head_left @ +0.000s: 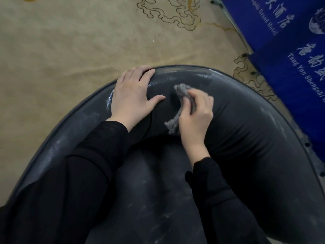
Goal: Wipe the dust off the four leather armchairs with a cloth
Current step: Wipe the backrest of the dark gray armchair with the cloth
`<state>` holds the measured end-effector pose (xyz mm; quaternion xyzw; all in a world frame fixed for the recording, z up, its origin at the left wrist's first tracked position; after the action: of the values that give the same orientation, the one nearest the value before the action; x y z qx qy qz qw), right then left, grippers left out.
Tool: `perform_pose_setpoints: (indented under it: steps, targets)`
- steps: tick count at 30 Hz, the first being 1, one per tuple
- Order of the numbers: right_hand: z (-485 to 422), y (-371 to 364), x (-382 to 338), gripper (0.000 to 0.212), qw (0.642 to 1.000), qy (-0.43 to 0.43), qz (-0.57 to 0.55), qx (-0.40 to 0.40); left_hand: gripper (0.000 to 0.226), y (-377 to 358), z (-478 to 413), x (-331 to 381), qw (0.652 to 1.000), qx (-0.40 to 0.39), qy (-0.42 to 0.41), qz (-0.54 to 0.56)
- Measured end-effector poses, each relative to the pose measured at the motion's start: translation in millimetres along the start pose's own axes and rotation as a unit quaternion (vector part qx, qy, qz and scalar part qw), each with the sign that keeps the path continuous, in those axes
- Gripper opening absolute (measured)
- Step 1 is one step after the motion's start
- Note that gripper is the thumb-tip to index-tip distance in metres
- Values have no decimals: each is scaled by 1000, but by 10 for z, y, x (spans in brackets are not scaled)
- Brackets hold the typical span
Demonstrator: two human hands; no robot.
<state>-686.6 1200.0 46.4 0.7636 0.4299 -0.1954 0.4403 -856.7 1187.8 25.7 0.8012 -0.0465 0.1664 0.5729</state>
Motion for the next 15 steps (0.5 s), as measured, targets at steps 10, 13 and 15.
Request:
perform_pose_setpoints:
  steps: [10, 13, 15]
  targets:
    - [209, 13, 54, 11, 999, 23, 11, -40, 70, 2, 10, -1, 1000, 7, -5, 3]
    - [-51, 134, 115, 12, 1000, 16, 19, -1, 69, 2, 6, -6, 1000, 7, -3, 2]
    - [-160, 163, 198, 13, 1000, 0, 28, 10, 69, 1, 5, 1, 1000, 5, -4, 0]
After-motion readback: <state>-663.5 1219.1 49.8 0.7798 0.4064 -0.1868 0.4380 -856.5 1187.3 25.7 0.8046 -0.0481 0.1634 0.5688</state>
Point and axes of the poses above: each hand's wrist, its own z-axis away from the middle knuckle, its own y-axis out of the back of the hand, x = y × z, the point moved 6 cm from there along -z, towards the middle knuckle, and after that the axes turned 9 degrees about -z, right-handed, at the moved point
